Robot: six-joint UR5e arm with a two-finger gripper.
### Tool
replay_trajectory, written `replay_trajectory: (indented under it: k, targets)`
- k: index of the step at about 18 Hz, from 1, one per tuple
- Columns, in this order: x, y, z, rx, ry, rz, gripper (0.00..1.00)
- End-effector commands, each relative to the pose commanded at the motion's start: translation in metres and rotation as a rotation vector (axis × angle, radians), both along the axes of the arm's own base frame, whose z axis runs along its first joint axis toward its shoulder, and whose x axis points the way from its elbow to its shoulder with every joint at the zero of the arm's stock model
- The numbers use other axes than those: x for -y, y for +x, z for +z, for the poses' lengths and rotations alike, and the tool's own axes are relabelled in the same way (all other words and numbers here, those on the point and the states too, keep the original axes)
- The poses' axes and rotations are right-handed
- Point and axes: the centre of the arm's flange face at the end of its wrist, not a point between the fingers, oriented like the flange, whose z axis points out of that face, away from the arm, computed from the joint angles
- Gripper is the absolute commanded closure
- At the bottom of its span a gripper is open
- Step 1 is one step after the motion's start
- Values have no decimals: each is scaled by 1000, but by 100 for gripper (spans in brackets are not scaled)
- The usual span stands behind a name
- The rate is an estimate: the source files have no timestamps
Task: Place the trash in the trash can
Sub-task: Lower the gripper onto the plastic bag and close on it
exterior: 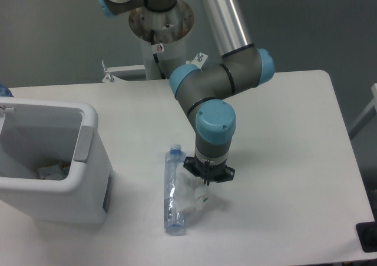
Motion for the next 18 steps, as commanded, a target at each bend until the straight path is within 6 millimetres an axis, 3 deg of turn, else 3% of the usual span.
replay_trajectory:
  k: [9, 14, 18]
  targets:
    - [-14, -22, 40, 4, 135, 16, 100]
    - [-14, -33, 81, 22, 260, 46, 100]
    - [-14, -27, 109, 24, 321, 62, 100]
